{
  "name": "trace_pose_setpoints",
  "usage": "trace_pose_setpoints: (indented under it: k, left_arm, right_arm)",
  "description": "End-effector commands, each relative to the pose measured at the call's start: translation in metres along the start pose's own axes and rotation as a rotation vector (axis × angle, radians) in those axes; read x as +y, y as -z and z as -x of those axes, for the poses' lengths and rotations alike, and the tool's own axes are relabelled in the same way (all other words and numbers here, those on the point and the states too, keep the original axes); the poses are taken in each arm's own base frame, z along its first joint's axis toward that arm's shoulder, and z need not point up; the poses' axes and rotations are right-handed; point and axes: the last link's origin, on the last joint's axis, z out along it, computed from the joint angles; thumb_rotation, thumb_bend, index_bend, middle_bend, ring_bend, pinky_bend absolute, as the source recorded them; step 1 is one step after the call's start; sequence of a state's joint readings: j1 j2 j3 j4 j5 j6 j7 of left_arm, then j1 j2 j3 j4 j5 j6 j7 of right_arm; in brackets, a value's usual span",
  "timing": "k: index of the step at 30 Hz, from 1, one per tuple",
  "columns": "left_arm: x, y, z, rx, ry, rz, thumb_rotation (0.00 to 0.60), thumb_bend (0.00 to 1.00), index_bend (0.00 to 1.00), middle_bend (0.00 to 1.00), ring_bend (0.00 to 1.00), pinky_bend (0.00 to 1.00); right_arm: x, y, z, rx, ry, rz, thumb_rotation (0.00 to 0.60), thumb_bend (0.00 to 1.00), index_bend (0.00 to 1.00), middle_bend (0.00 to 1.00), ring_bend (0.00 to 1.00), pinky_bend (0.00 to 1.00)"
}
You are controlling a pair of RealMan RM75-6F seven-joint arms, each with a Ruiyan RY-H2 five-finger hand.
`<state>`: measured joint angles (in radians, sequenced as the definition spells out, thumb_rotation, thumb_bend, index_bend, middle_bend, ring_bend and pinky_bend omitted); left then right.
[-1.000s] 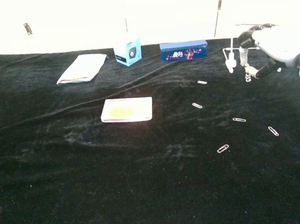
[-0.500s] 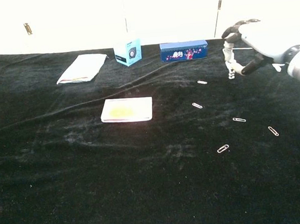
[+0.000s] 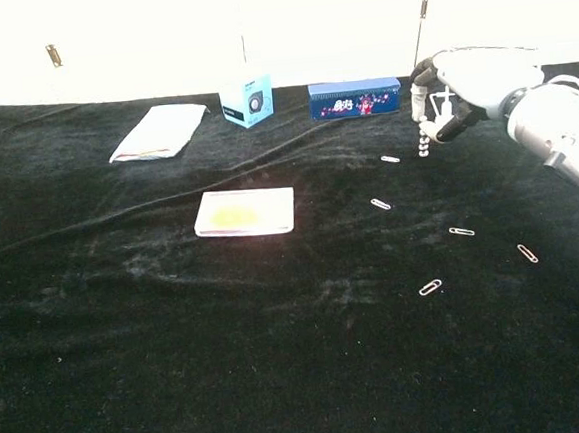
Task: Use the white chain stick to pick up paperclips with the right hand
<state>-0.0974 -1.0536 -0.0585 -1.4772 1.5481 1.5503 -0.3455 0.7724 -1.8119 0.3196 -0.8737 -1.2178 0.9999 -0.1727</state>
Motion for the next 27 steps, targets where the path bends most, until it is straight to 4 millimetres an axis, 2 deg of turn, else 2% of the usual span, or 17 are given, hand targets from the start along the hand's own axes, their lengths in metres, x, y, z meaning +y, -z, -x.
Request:
trace_pose_setpoints:
  k: [1,17,23,27]
  left_arm:
    - [-0.003,0.000,-0.002,0.002,0.005,-0.009,0.600,0.50,0.00,0.00,0.00,0.00]
    - [-0.014,0.000,-0.012,0.031,0.034,-0.040,0.600,0.50,0.00,0.00,0.00,0.00]
    - [-0.016,0.000,-0.014,0.034,0.040,-0.046,0.600,0.50,0.00,0.00,0.00,0.00]
    - [-0.016,0.000,-0.015,0.039,0.038,-0.047,0.600,0.50,0.00,0.00,0.00,0.00]
  right_arm:
    - [-0.007,-0.009,0.004,-0.010,-0.017,0.001,0.600,0.48,0.91,0.19,0.07,0.00]
    - [-0.025,-0.035,0.013,-0.026,-0.048,-0.008,0.600,0.48,0.91,0.19,0.06,0.00]
    - [-0.031,-0.041,0.014,-0.023,-0.057,-0.016,0.600,0.48,0.91,0.19,0.06,0.00]
    - [-0.032,-0.037,0.011,0.005,-0.072,-0.036,0.600,0.48,0.91,0.19,0.06,0.00]
